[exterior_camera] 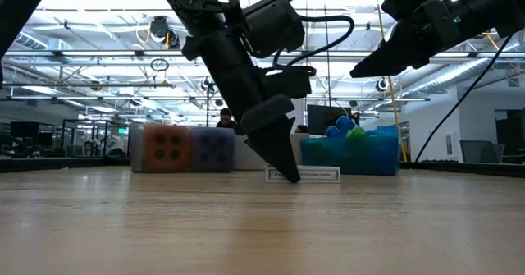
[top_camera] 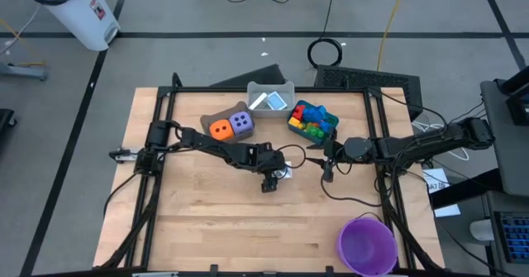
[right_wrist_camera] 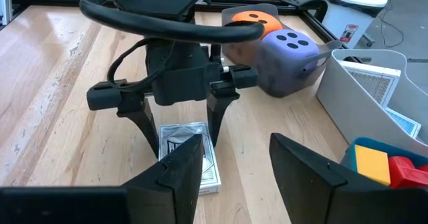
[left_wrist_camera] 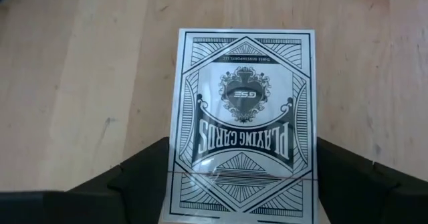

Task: Pick & Place Toys
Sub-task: Put the black deck of cards into the gray bin

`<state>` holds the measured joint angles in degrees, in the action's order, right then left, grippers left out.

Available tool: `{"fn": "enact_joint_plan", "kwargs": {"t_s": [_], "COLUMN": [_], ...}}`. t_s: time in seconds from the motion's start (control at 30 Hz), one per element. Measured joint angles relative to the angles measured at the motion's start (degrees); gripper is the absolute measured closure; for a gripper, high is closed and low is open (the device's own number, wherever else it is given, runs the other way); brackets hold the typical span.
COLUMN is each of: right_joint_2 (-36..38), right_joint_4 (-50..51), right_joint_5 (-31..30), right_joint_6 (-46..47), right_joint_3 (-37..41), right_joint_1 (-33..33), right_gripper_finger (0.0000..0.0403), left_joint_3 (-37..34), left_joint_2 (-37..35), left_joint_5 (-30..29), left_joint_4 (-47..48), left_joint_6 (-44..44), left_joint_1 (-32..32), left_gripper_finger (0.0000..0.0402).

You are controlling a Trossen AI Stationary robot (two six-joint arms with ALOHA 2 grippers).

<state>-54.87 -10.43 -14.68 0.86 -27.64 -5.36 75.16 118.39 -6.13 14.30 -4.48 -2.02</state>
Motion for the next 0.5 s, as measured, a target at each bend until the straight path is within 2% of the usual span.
{"fn": "enact_joint_plan", "kwargs": {"t_s": [0.23, 0.5], "right_joint_2": [0.0, 0.13], "right_joint_4": [0.01, 0.03], "right_joint_5": [0.01, 0.0], "right_joint_6": [0.0, 0.07], "right_joint_3": [0.0, 0.01], "right_joint_1": [0.0, 0.0], "right_gripper_finger": [0.0234, 0.0234], "left_joint_3": [0.46, 1.17], "left_joint_2": [-1.02, -7.99], "left_joint_5": [-0.4, -5.01], "left_joint_4": [1.49, 1.08], "left_joint_6": [-0.4, 2.65], "left_joint_1": [0.02, 0.8], "left_gripper_finger": [0.0091, 0.0091]}}
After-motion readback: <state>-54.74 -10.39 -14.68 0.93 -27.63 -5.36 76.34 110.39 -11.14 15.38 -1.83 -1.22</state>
